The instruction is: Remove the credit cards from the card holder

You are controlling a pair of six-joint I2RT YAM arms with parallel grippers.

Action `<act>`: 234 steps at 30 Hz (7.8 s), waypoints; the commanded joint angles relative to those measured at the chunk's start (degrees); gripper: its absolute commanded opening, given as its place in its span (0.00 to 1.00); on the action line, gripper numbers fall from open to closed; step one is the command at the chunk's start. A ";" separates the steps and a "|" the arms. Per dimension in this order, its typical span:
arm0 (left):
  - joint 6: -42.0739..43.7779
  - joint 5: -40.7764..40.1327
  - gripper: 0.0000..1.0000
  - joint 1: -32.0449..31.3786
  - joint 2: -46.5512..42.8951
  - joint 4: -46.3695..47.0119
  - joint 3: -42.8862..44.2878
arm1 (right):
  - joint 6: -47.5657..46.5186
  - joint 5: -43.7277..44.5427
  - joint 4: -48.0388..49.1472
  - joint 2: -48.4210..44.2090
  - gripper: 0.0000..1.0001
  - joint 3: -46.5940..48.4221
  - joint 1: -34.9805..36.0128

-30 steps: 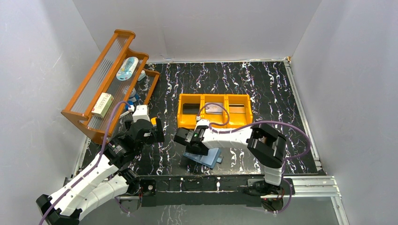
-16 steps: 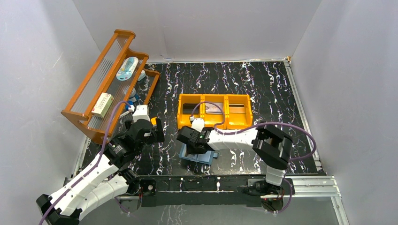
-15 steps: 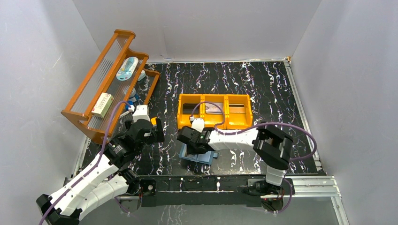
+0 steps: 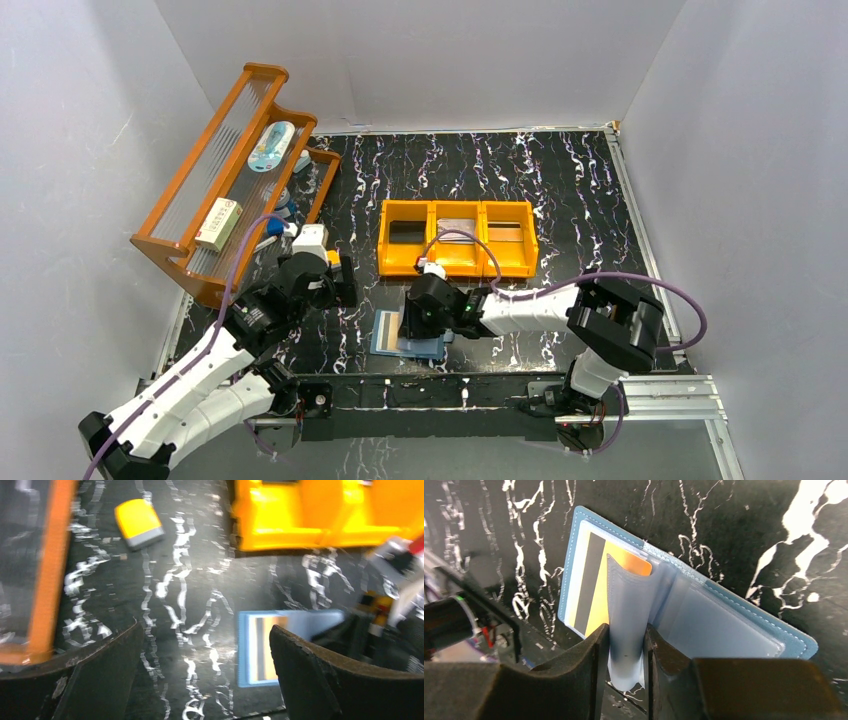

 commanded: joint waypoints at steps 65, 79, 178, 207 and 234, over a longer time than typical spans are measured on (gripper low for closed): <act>-17.35 36.60 0.55 0.19 27.26 30.40 -10.88 | 12.13 -10.70 22.41 -0.44 0.41 -15.84 -3.67; -16.74 40.53 0.43 0.19 27.65 32.09 -11.55 | 12.36 -11.81 25.11 -6.03 0.65 -15.96 -3.72; -12.57 48.97 0.64 0.27 24.34 25.81 -6.78 | 17.40 -2.12 2.20 -15.48 0.42 -12.76 -5.70; -12.47 43.83 0.66 0.30 28.36 22.91 -7.69 | 26.37 -11.14 17.57 -5.64 0.37 -23.30 -8.20; -11.40 41.59 0.68 0.31 28.36 19.41 -6.36 | 26.01 -12.39 18.24 -4.09 0.38 -22.64 -8.20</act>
